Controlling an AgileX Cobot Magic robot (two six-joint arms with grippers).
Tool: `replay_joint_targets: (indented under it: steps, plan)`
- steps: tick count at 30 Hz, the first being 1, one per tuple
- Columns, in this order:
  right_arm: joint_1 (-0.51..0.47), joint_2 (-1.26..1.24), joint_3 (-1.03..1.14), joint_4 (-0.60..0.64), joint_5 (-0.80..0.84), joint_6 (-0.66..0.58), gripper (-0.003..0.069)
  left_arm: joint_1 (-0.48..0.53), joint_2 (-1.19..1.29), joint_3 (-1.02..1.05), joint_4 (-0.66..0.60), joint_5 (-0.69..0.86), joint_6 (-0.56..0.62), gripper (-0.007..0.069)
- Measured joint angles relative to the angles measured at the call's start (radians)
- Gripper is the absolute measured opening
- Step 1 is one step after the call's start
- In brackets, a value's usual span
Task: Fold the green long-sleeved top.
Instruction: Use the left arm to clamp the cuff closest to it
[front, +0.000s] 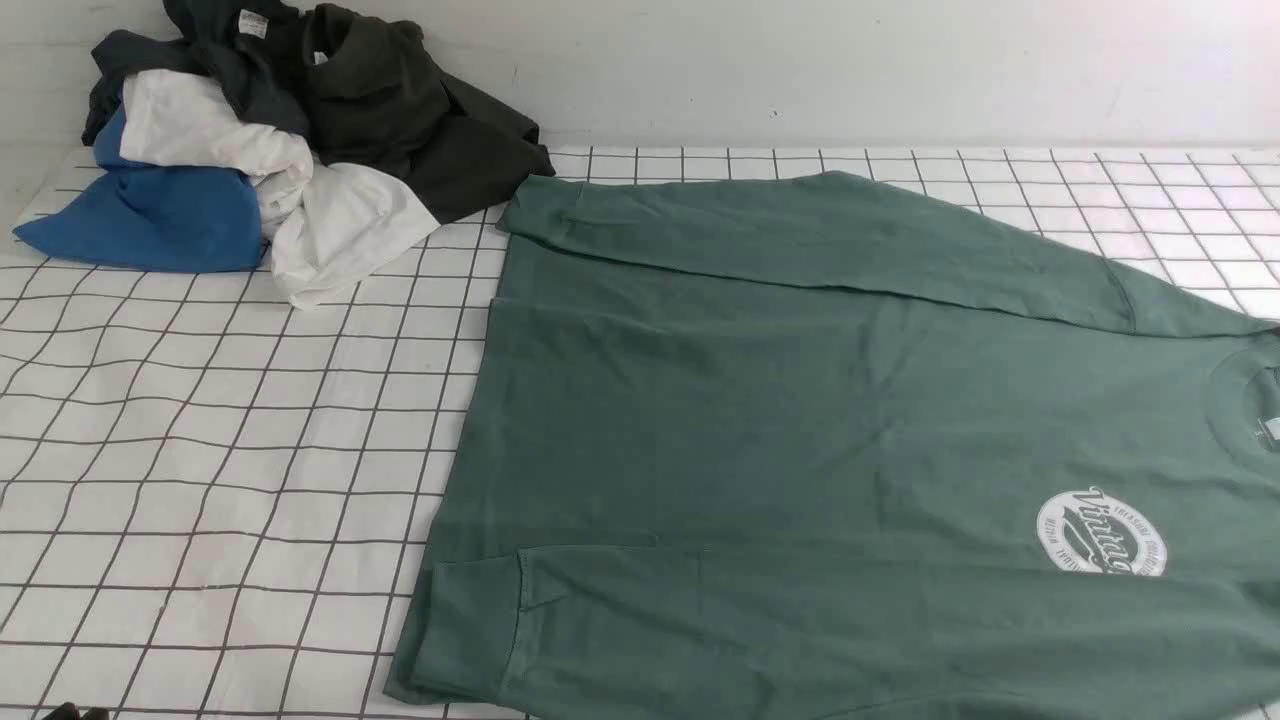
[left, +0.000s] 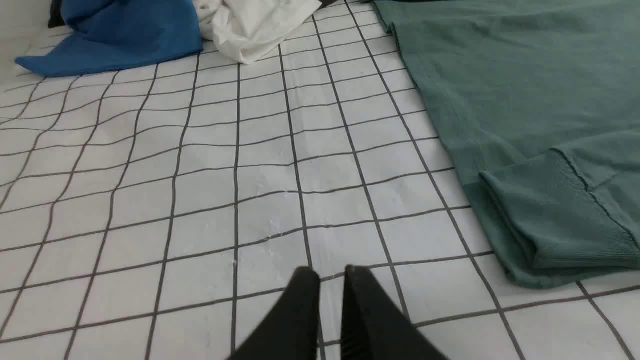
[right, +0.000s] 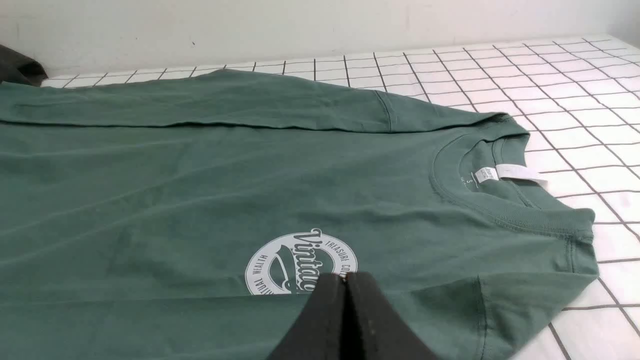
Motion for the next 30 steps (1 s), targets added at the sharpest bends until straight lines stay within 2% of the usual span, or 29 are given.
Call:
replay_joint_targets:
  steps: [25,30]
  plan:
    - [0.000,0.000,0.000,0.000,0.000,0.000,-0.0010,0.000,0.000,0.000,0.000,-0.002,0.009,0.0057]
    - [0.000,0.000,0.000,0.000,-0.001,-0.001,-0.0010,0.000,0.000,0.003,0.001,-0.072,0.011,0.0057]
